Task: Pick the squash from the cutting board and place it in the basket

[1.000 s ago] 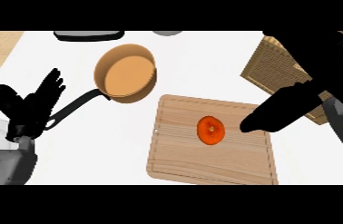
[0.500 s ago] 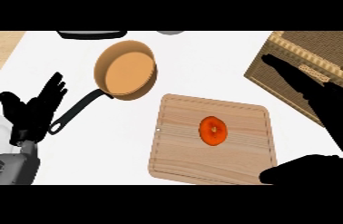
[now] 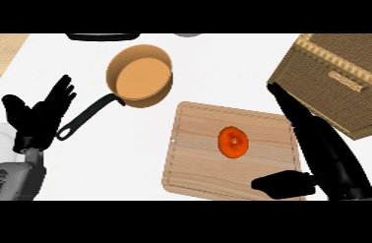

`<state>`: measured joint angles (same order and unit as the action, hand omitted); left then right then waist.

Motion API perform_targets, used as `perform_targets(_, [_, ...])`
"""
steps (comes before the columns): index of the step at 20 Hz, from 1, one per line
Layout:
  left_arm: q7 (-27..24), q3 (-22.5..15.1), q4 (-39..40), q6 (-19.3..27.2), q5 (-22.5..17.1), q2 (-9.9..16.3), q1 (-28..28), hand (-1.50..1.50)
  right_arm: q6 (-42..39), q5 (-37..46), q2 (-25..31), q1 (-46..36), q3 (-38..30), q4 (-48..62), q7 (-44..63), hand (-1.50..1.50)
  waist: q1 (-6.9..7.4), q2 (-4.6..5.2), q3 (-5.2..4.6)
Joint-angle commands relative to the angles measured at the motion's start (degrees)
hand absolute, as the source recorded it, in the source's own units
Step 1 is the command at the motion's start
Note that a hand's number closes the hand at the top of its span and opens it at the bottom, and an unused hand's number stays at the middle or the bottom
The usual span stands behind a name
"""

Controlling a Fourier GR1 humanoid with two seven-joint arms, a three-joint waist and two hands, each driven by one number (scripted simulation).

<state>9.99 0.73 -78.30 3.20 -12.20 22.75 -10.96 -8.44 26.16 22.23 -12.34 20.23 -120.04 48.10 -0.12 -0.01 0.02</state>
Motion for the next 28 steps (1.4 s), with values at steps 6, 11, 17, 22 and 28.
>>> perform_targets(6, [2.5,1.7,-0.1,-1.1,0.8,-1.0,-2.1,0.00,10.5,9.3,-9.8,1.1,2.5,20.4,-13.8,-1.50,0.35,0.09,-0.01])
perform_targets(11, [2.4,4.1,-0.9,-3.2,0.8,-0.4,-1.5,0.00,7.1,10.4,-11.4,2.3,2.9,22.6,-13.0,-1.50,0.23,0.01,-0.02])
perform_targets(17, [6.0,5.3,-4.3,-3.7,1.2,-1.6,-0.7,0.00,2.4,11.3,-11.9,1.3,0.6,25.3,-14.3,-1.50,0.25,-0.03,-0.01])
perform_targets(22, [5.3,5.3,-3.9,-3.2,5.0,-4.6,-0.7,0.00,-0.5,11.3,-13.1,2.5,-3.4,22.9,-16.2,-1.50,0.12,-0.03,-0.02])
perform_targets(28, [2.3,5.1,0.7,-2.7,7.8,-6.3,-2.5,0.00,-0.2,10.9,-14.5,7.9,-1.6,17.5,-19.0,-1.50,-0.10,-0.02,-0.03])
